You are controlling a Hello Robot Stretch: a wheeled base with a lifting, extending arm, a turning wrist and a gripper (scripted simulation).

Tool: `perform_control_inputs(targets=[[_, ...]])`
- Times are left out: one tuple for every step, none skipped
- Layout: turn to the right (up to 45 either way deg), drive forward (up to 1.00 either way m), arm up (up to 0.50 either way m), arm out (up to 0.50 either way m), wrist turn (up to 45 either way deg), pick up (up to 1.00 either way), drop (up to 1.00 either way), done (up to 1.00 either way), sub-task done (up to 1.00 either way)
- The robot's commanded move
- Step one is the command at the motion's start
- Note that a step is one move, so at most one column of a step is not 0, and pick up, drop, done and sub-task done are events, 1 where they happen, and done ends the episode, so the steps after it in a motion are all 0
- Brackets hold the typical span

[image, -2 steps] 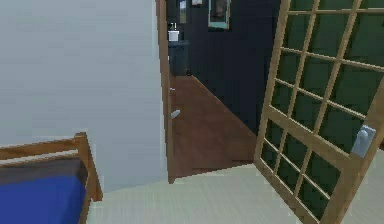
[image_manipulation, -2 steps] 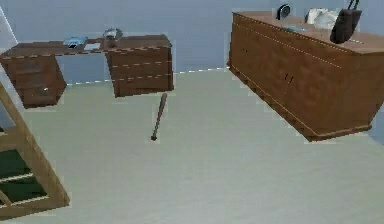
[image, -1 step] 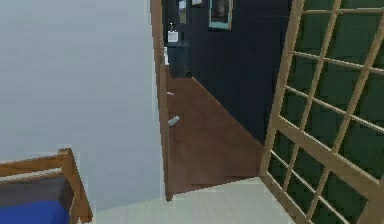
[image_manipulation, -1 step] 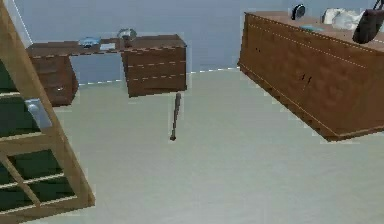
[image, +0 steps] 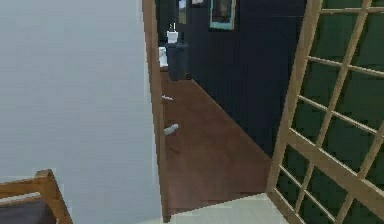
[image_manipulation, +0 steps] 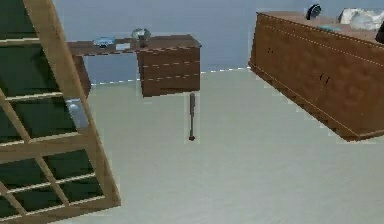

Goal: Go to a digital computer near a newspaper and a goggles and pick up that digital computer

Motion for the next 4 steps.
perform_control_inputs(targets=[[18.0, 0.00, 0.00, 0.00, 0.0, 0.00, 0.00, 0.00, 0.00], [0.0, 1.00, 0.00, 0.00, 0.0, 0.00, 0.00, 0.00, 0.00], [-12.0, 0.00, 0.00, 0.00, 0.0, 0.00, 0.00, 0.00, 0.00], [0.0, 0.05, 0.00, 0.00, 0.0, 0.00, 0.00, 0.00, 0.00]])
